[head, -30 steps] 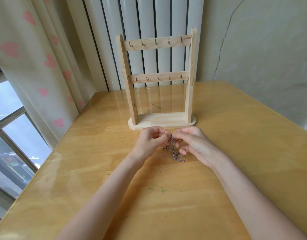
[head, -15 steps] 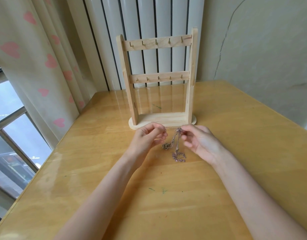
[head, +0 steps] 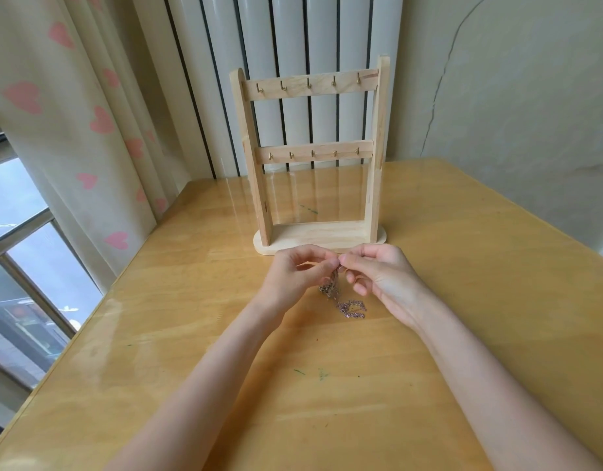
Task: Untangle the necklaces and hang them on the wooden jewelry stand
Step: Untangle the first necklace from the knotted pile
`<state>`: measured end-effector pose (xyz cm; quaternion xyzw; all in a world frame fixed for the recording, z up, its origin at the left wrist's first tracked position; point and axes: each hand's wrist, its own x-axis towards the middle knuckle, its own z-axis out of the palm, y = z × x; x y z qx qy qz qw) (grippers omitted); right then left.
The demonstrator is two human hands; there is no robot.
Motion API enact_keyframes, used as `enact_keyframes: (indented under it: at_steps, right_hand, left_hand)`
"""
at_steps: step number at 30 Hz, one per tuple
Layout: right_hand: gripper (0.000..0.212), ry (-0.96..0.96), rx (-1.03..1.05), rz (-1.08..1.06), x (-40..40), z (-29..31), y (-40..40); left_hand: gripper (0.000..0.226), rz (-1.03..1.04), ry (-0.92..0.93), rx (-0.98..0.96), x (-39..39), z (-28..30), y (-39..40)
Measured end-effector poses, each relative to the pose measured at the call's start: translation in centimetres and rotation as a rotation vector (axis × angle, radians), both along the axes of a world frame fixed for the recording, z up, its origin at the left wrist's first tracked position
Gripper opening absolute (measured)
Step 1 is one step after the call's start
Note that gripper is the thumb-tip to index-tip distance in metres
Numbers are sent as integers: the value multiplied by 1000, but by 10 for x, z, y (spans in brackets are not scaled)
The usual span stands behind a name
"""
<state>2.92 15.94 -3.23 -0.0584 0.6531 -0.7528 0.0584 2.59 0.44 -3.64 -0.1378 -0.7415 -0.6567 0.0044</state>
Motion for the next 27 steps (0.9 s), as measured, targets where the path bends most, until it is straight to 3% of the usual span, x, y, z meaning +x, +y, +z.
enact_keyframes:
  at_steps: [3, 8, 14, 21, 24, 27]
  right_hand:
    - [6, 18, 32, -18, 0, 1, 0]
    - [10, 58, 175, -55, -1, -4, -2]
    - [17, 66, 91, -2, -4, -4, -1]
    - [21, 115, 305, 56, -4, -3, -1]
    - [21, 161, 396, 14, -6, -7, -2]
    - [19, 207, 463, -62, -9, -10, -1]
  left_hand:
    - [3, 24, 13, -47, -1, 1, 0]
    - [17, 86, 153, -276, -4, -4, 0]
    - [13, -31, -168, 50, -1, -2, -3]
    - [18, -64, -399, 190, 0, -6, 0]
    - [18, -76, -318, 109, 1, -7, 1]
    - [20, -1, -134, -102, 1, -7, 6]
